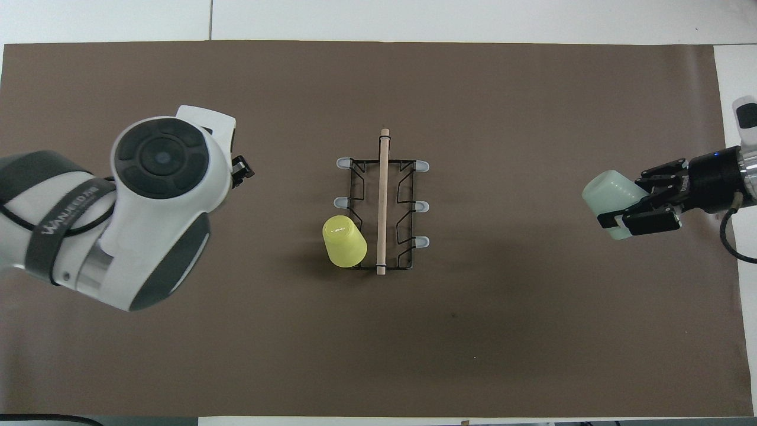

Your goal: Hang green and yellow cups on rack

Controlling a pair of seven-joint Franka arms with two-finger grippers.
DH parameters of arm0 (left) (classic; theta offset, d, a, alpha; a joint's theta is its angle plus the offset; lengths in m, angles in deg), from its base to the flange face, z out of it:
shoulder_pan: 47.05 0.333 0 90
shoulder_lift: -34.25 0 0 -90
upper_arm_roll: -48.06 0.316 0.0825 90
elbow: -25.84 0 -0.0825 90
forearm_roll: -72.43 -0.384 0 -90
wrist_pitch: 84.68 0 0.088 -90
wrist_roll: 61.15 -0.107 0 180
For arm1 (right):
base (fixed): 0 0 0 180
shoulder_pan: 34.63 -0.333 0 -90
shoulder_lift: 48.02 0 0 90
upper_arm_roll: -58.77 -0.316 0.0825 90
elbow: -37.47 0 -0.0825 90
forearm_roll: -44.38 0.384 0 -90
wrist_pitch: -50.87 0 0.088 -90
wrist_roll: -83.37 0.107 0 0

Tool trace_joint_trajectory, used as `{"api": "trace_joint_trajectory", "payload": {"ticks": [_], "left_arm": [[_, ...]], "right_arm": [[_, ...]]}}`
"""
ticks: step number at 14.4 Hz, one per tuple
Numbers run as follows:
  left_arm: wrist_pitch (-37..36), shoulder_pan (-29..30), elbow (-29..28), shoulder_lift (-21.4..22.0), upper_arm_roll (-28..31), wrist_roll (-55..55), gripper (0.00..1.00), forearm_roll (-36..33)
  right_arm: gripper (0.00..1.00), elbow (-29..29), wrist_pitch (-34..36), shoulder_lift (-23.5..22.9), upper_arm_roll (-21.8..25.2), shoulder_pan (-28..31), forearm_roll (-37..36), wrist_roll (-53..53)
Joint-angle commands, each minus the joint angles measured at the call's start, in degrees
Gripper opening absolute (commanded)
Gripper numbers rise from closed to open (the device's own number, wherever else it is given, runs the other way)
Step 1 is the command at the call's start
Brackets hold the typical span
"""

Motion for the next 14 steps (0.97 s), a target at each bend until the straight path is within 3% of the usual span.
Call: {"api": "trace_joint_trajectory", "payload": {"ticks": [1,5,7,11,14], "left_arm": [[0.9,7.1,-2.1,2.9,-0.5,-16.9,1.00,6.4],[0.7,14.4,0.5,3.1,-0.3,-32.4,1.00,12.8],[-0.3,16.9,3.0,2.8,-0.2,-36.0,1.00,14.6],[-6.7,19.2,8.6,2.4,-0.1,-40.3,1.00,14.7],[-12.0,20.0,12.7,1.2,0.0,-43.6,1.00,14.8]], "right_arm": [[0.00,7.3,-4.1,3.8,0.0,-2.4,10.9,-1.5],[0.00,17.8,-12.4,7.6,0.0,-9.1,33.0,-6.9],[0.00,22.6,-14.7,6.7,0.0,-12.5,44.0,-20.3],[0.00,24.8,-18.5,5.9,0.0,-17.1,51.1,-33.8],[0.00,27.9,-19.6,4.3,0.0,-20.5,61.1,-44.9]]}}
